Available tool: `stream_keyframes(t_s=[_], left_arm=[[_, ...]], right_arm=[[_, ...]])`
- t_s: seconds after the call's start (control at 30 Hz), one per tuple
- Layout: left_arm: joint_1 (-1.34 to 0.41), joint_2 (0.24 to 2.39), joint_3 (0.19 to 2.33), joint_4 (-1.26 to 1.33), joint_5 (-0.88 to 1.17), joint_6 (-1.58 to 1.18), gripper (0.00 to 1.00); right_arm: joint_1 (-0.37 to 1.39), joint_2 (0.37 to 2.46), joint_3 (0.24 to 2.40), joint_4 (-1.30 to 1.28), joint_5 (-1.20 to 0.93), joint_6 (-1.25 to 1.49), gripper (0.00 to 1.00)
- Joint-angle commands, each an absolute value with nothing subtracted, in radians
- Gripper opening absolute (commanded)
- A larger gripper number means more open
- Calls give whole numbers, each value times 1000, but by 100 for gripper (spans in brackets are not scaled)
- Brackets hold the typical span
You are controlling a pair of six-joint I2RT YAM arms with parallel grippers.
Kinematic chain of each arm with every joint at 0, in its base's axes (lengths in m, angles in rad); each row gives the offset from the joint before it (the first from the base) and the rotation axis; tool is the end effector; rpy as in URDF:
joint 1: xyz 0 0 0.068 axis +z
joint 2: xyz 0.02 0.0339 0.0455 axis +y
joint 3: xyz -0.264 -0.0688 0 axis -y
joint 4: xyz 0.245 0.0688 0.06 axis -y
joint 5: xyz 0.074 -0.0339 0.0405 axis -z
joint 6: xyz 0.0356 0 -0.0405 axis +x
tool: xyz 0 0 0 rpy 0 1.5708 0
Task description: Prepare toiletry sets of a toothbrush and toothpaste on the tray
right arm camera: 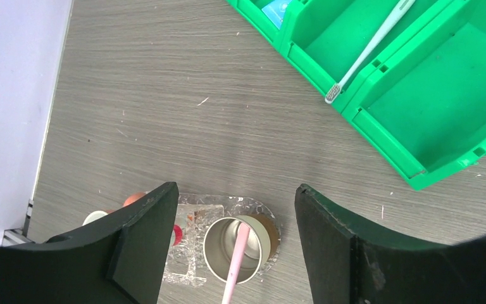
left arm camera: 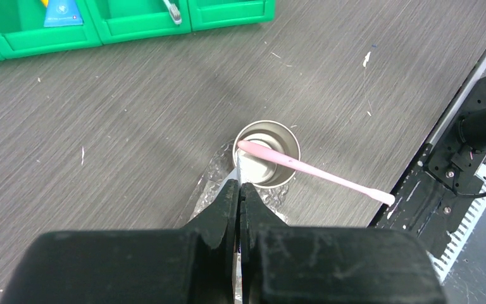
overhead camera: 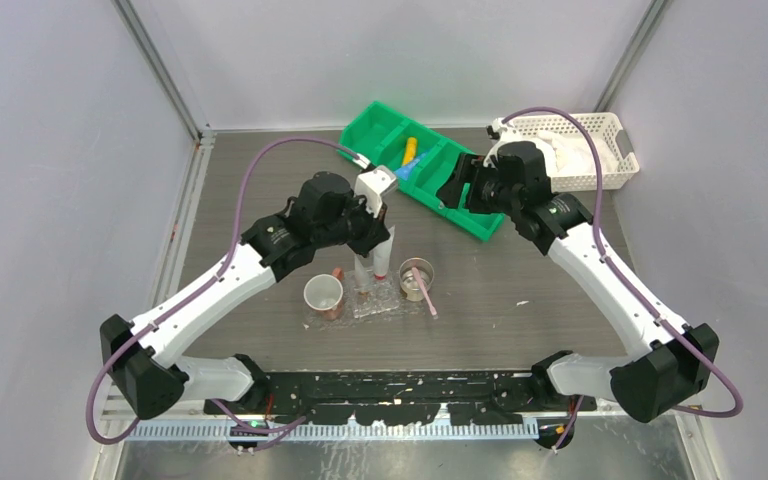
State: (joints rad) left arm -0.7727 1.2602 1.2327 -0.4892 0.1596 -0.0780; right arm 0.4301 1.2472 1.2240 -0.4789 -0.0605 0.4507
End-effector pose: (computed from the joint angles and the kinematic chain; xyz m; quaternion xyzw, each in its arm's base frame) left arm 0.1971 -0.2000 0.3642 0.3310 0.7964 -0.2696 0.4283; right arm 0.2521 0.1180 0.3654 -0.0065 0.8603 0.2406 0.4494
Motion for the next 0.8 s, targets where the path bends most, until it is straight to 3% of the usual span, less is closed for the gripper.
stream_keyframes(t_s=[0.0,0.77], left_arm=[[-776,1229,1226,-367,149,-86,1],[-776,1207,1171,-362,124,-98,1]], right_arm=[[434,1249,1224,-427,-86,465,74],[433,1271,1186,-379,-133,464,75]])
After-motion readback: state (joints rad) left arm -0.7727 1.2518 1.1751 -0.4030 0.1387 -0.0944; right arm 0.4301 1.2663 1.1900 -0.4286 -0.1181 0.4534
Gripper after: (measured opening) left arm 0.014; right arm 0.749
